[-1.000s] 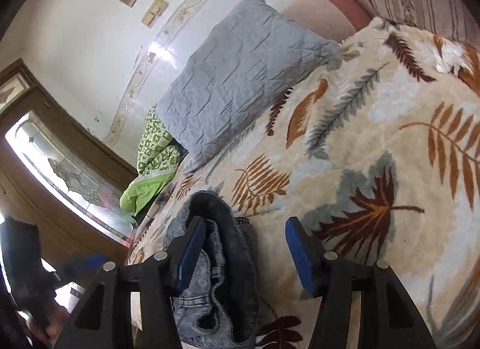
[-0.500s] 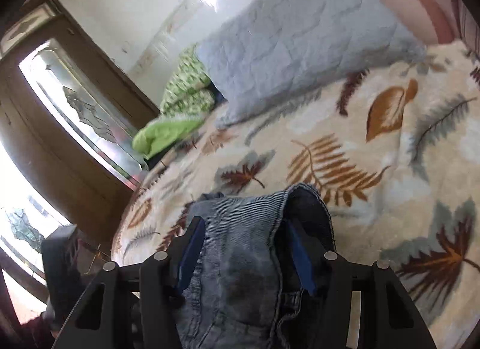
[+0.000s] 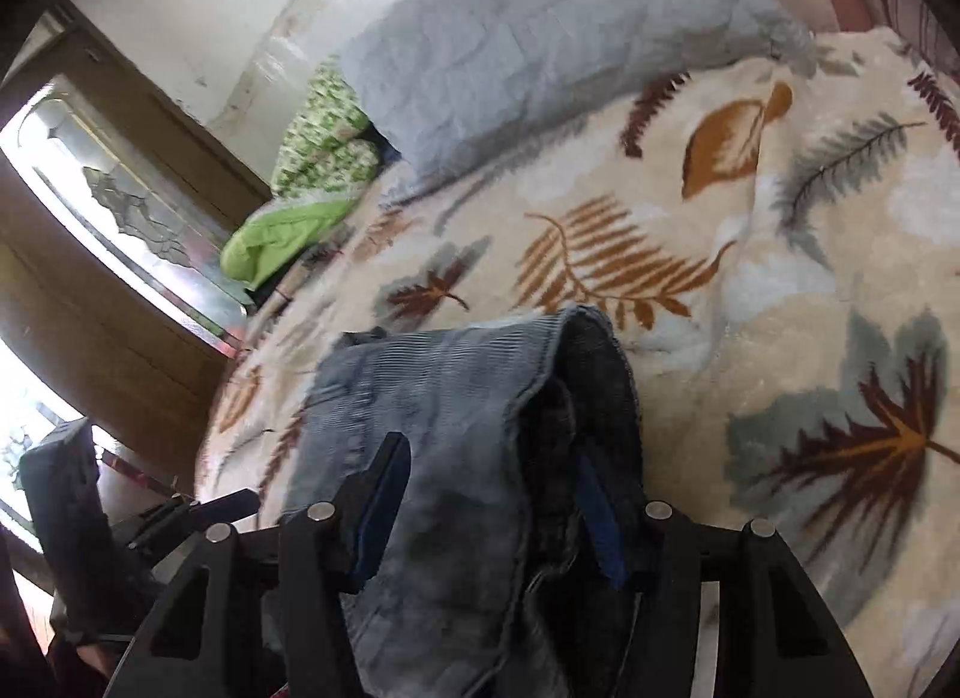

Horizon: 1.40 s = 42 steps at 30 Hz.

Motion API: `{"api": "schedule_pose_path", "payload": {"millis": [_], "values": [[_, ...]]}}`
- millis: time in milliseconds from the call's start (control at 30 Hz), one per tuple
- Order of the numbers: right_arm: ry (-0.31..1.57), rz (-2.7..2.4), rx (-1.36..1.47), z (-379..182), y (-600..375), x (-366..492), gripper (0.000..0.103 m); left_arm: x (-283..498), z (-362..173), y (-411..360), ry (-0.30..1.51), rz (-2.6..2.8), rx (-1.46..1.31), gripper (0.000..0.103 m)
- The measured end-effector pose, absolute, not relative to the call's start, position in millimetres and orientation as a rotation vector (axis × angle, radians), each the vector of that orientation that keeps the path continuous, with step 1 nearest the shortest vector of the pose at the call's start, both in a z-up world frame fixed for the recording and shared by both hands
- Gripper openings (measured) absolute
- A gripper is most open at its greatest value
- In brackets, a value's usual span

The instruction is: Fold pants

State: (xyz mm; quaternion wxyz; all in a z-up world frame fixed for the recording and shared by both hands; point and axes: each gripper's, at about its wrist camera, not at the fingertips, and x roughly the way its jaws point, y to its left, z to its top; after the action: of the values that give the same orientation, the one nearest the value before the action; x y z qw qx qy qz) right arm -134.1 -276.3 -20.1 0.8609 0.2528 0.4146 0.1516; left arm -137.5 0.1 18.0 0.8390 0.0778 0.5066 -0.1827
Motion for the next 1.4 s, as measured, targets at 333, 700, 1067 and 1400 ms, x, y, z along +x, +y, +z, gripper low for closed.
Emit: {"api": "schedule_pose_path", "payload": {"millis": [333, 700, 1067, 1400], "values": [[1.084, 0.214, 0.386, -58, -243, -164, 0.062, -150, -30, -3, 1.176, -0.326, 0.214, 0.093], [0.783, 0.311, 0.437, 5, -256, -208, 0.062, -175, 89, 6, 0.799, -0.217, 0.251, 0.093], [0.654, 0.292, 0.46, 48, -275, -240, 0.069, -180, 132, 17, 0.71, -0.163, 0.237, 0.093], [0.634, 0.28, 0.485, 56, -286, -246, 0.069, -186, 140, 17, 0.684, -0.131, 0.248, 0.093]]}}
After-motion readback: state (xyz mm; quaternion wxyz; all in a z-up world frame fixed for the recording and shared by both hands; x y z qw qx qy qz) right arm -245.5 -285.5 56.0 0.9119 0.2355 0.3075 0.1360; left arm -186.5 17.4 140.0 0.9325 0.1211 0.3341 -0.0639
